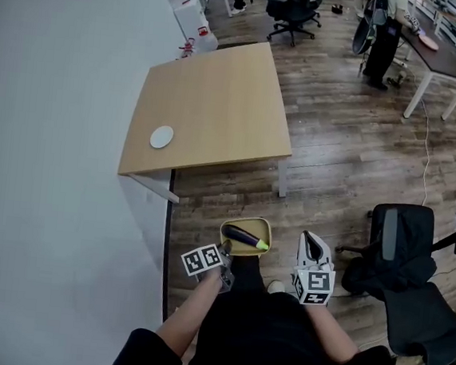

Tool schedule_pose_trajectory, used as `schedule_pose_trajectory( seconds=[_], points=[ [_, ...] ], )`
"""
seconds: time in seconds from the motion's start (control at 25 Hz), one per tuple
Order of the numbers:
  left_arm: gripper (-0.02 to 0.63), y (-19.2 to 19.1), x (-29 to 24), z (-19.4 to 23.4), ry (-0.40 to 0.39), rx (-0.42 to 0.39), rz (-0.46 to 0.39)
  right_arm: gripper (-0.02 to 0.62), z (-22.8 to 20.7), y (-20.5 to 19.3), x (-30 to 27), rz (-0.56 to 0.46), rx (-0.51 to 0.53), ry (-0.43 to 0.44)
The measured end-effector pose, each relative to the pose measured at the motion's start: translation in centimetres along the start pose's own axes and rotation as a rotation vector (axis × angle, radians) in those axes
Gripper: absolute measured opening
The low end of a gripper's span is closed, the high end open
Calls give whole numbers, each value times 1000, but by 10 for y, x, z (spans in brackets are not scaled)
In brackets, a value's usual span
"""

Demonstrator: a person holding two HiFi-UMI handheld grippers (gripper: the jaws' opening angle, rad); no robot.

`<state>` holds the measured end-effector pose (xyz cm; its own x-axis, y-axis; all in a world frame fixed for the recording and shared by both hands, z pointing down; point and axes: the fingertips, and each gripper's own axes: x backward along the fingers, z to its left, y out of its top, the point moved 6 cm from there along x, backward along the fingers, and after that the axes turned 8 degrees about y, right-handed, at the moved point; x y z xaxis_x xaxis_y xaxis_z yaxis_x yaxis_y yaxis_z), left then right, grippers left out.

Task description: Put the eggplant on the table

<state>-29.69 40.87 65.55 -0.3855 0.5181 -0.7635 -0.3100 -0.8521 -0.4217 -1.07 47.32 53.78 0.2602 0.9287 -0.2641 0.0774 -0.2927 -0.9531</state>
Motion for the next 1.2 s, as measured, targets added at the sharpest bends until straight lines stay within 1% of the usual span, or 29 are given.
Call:
schedule_pose_trajectory(
  seconds=[0.12,0.32,0.48,0.6,0.8,0.96,1.2],
  points=[
    [38,12,-18,-4,-3,1,15,60,-2,6,-11,2,29,15],
    [38,38,-66,-21,-23,7,57,60,-22,8,-43,57,35,-15],
    [37,72,-100,-36,-34,-3,81,60,-38,29,-81,62,63,-25],
    [35,93,-130,-47,-44,13,106,60,-59,43,-110,71,89,-50],
    [35,138,-166,-57,-45,4,146,60,-78,67,-166,87,79,-71],
    [35,183,-191,-60,-42,-18,160,60,-88,86,-214,96,53,-53],
    [34,246,-228,-63,-58,-47,170,60,-101,115,-274,78,75,-62]
  ],
)
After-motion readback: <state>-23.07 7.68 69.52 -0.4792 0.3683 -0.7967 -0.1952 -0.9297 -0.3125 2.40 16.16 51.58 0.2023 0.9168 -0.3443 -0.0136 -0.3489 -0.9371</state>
